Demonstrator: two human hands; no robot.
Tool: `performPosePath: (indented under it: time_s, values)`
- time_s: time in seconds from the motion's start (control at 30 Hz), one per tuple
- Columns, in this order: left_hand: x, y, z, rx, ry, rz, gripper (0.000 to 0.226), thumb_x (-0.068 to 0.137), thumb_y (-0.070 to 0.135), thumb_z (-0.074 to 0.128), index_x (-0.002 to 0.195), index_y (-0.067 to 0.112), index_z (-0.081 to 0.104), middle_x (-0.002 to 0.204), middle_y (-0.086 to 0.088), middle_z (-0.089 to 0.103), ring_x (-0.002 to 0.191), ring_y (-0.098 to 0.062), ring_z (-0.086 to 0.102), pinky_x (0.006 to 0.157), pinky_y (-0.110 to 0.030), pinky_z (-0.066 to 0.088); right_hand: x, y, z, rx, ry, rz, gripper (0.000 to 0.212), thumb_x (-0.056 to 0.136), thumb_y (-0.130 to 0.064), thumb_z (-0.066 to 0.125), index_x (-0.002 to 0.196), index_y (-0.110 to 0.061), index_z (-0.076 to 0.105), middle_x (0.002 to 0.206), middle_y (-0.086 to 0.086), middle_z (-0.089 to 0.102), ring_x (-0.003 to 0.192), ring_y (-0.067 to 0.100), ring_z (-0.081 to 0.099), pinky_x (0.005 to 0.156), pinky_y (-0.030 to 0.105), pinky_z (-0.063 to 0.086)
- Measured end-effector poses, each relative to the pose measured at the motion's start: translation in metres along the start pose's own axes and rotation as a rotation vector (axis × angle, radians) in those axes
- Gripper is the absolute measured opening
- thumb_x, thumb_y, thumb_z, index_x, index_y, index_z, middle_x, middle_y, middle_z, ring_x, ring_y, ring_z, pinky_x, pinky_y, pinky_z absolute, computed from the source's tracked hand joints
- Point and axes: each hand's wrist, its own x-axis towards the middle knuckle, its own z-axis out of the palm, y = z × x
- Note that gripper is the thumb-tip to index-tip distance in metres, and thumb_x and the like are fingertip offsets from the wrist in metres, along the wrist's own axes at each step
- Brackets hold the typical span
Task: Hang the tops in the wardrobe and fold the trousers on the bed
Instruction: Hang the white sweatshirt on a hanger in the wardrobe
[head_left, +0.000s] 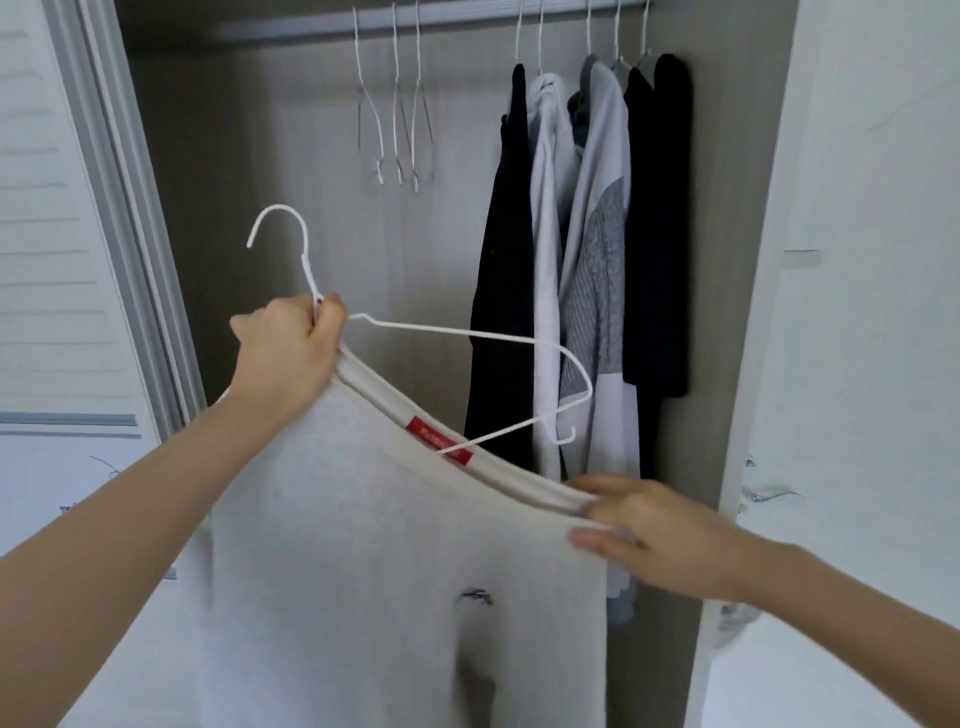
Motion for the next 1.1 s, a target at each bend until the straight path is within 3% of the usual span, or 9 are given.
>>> performPosePath:
  time_s: [0.13, 0.23, 0.37, 0.47, 0.53, 0.67, 0.9, 1.03, 1.1]
  values:
    - [-0.009, -0.003, 0.012, 0.098, -0.049, 0.129, 0.052, 0.101, 0.024, 0.038, 0.052, 0.007, 0.038, 0.05, -0.01, 0.041, 0.058, -0.037, 0.047, 0.081, -0.038, 0.025, 0.005, 0.013, -0.027, 0.079, 0.184, 0.001, 0.041, 0.095, -0.047, 0.041, 0.091, -0.016, 0.067, 0.114, -0.009, 0.058, 0.105, 0.006, 0.056, 0.093, 0.026, 0.043]
    - [-0.011, -0.005, 0.021, 0.213, -0.056, 0.231, 0.056, 0.093, 0.04, 0.024, 0.053, 0.006, 0.043, 0.045, -0.002, 0.039, 0.052, -0.036, 0.044, 0.074, -0.036, 0.02, 0.012, 0.009, -0.041, 0.074, 0.221, -0.027, 0.041, 0.097, -0.042, 0.042, 0.087, -0.008, 0.063, 0.093, -0.003, 0.061, 0.088, 0.008, 0.058, 0.082, 0.027, 0.045]
    - [-0.01, -0.007, 0.024, 0.23, -0.064, 0.249, 0.064, 0.091, 0.046, 0.02, 0.056, 0.001, 0.049, 0.045, -0.006, 0.043, 0.054, -0.037, 0.048, 0.085, -0.043, 0.027, 0.02, 0.001, -0.055, 0.157, 0.212, 0.089, 0.037, 0.099, -0.03, 0.047, 0.065, -0.015, 0.048, 0.055, -0.012, 0.043, 0.055, 0.005, 0.041, 0.055, 0.016, 0.032]
    - [-0.008, -0.01, 0.016, 0.125, -0.025, 0.154, 0.059, 0.101, 0.032, 0.036, 0.057, -0.006, 0.047, 0.051, -0.016, 0.046, 0.06, -0.038, 0.049, 0.087, -0.039, 0.025, 0.021, 0.004, -0.068, -0.087, 0.188, 0.07, 0.038, 0.099, -0.041, 0.04, 0.066, -0.022, 0.044, 0.057, -0.008, 0.045, 0.059, 0.009, 0.045, 0.058, 0.025, 0.039]
    - [-0.007, -0.014, 0.011, 0.037, -0.029, 0.038, 0.054, 0.102, 0.024, 0.039, 0.057, -0.005, 0.045, 0.056, -0.024, 0.046, 0.063, -0.036, 0.048, 0.088, -0.036, 0.024, 0.019, 0.006, -0.073, -0.311, 0.11, 0.085, 0.037, 0.098, -0.05, 0.033, 0.076, -0.023, 0.048, 0.07, -0.009, 0.051, 0.079, 0.01, 0.05, 0.065, 0.033, 0.043]
    - [-0.014, -0.02, 0.013, 0.023, -0.028, 0.0, 0.051, 0.102, 0.022, 0.04, 0.055, 0.001, 0.043, 0.058, -0.028, 0.048, 0.062, -0.036, 0.048, 0.086, -0.033, 0.022, 0.023, 0.007, -0.076, -0.487, 0.103, 0.034, 0.031, 0.098, -0.053, 0.029, 0.09, -0.034, 0.052, 0.086, -0.014, 0.05, 0.102, 0.011, 0.047, 0.066, 0.029, 0.034]
    - [-0.012, -0.03, 0.022, -0.027, 0.004, -0.066, 0.049, 0.101, 0.023, 0.04, 0.055, 0.006, 0.039, 0.057, -0.021, 0.045, 0.062, -0.038, 0.048, 0.085, -0.041, 0.031, 0.028, 0.011, -0.068, -0.527, 0.093, -0.024, 0.053, 0.092, -0.062, 0.012, 0.096, -0.033, 0.057, 0.095, -0.014, 0.06, 0.101, 0.012, 0.049, 0.074, 0.03, 0.044]
    - [-0.019, -0.028, 0.029, 0.068, -0.012, 0.119, 0.053, 0.101, 0.027, 0.038, 0.05, 0.013, 0.033, 0.045, -0.003, 0.035, 0.052, -0.033, 0.04, 0.08, -0.036, 0.022, 0.033, 0.012, -0.071, -0.515, 0.097, 0.07, 0.047, 0.095, -0.059, 0.02, 0.102, -0.033, 0.059, 0.094, -0.013, 0.061, 0.1, 0.011, 0.052, 0.077, 0.034, 0.048]
    - [-0.025, -0.027, 0.031, 0.158, -0.004, 0.244, 0.052, 0.097, 0.034, 0.033, 0.049, 0.016, 0.032, 0.042, 0.004, 0.031, 0.045, -0.029, 0.035, 0.078, -0.037, 0.022, 0.035, 0.005, -0.078, -0.36, 0.116, 0.122, 0.04, 0.097, -0.054, 0.029, 0.104, -0.034, 0.062, 0.08, -0.01, 0.06, 0.083, 0.008, 0.057, 0.072, 0.035, 0.049]
